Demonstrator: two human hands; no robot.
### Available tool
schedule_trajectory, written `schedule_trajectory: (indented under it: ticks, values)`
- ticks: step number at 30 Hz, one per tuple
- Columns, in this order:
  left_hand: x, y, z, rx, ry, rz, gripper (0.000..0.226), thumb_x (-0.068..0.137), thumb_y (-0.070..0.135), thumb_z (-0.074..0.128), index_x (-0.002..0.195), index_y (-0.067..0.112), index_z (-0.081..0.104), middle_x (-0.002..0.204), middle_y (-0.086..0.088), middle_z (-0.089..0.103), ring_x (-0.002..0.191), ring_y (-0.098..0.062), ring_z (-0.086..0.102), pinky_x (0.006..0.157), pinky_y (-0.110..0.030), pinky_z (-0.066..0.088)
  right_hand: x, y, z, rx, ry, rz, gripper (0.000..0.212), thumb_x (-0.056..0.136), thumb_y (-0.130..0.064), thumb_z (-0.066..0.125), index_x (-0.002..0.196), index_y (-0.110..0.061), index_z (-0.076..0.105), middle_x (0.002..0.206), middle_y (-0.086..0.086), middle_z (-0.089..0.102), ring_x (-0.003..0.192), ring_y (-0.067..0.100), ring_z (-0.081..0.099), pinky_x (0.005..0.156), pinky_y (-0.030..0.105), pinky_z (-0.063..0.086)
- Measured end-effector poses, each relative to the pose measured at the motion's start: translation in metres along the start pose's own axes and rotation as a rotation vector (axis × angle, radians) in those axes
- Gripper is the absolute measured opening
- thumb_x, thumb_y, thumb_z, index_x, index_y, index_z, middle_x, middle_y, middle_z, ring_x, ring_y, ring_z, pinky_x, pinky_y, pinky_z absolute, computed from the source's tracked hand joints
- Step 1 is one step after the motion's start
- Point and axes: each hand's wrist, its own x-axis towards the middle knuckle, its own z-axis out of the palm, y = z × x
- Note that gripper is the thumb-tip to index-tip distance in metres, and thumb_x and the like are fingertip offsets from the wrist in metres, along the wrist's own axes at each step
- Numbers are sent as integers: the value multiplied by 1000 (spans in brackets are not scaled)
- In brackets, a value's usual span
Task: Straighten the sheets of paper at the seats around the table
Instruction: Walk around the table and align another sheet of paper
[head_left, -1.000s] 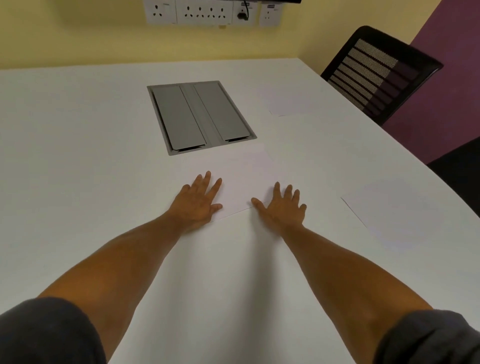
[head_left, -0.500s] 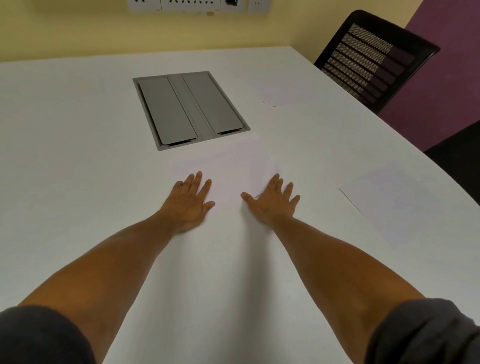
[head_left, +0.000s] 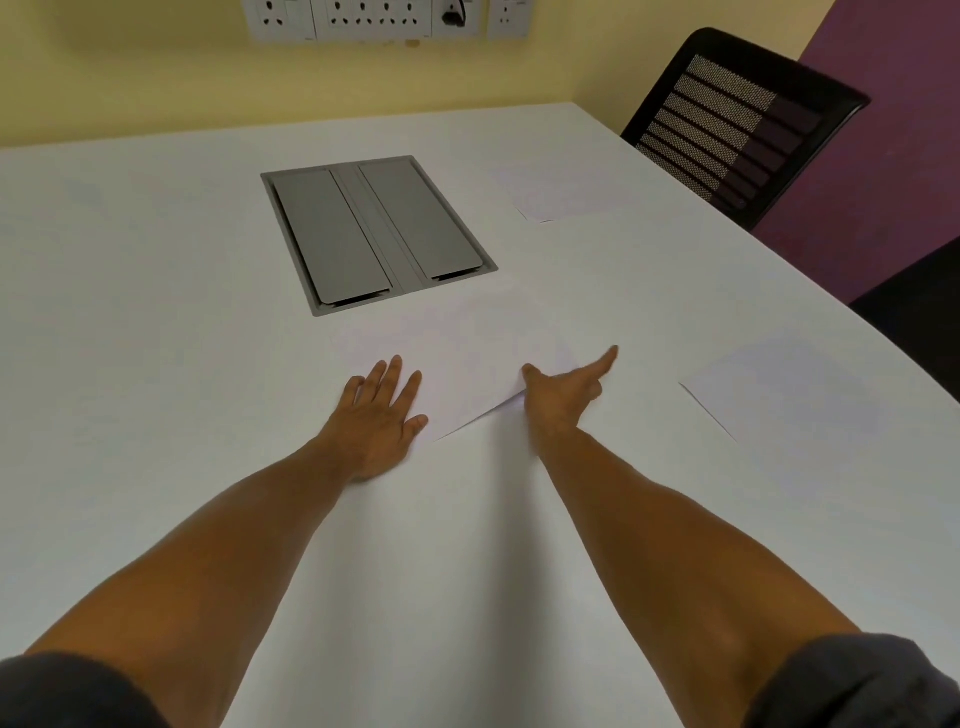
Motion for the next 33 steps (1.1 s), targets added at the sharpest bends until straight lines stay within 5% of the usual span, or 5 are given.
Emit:
schedule_trajectory:
  ticks: [5, 10, 15, 21, 33]
  values:
    - [0, 0, 0, 2, -10, -4, 67, 100, 55, 5, 158, 23, -11, 165, -10, -18, 153, -26, -13, 123, -46, 0, 2, 1, -1, 197, 0, 228, 90, 78, -18, 81, 147, -27, 24, 127, 6, 55, 104, 26, 61, 96, 40, 48]
    - [-3, 0, -5, -12, -26, -8, 69, 98, 60, 1, 157, 27, -13, 166, -6, -18, 153, -23, -14, 122, -48, -4, 1, 6, -5, 142, -130, 320, 13, 82, 4, 71, 86, -7, 65, 103, 10, 70, 84, 23, 71, 68, 32, 62]
    - [-18, 8, -14, -107, 204, -81, 74, 99, 62, 14, 159, 23, 0, 168, -7, 3, 154, -24, -1, 124, -47, -5, -4, 0, -13, 325, -181, 463, 19, 83, 14, 65, 91, -4, 65, 93, 8, 68, 72, 15, 68, 73, 35, 62]
    - [-45, 9, -48, -853, 474, -583, 84, 96, 45, 59, 158, 15, 10, 153, -15, 42, 140, -35, 40, 117, -46, 30, -37, -12, -29, 475, -194, 509, 56, 87, 19, 57, 139, -3, 48, 94, 8, 65, 84, 13, 69, 75, 33, 62]
    - [-221, 4, -94, -1334, 573, -906, 64, 87, 13, 76, 143, 16, 47, 92, 0, 59, 92, -23, 59, 86, -29, 44, -185, -29, -70, 422, -308, 518, 20, 88, -2, 72, 106, -5, 64, 101, 11, 70, 92, 25, 68, 80, 42, 60]
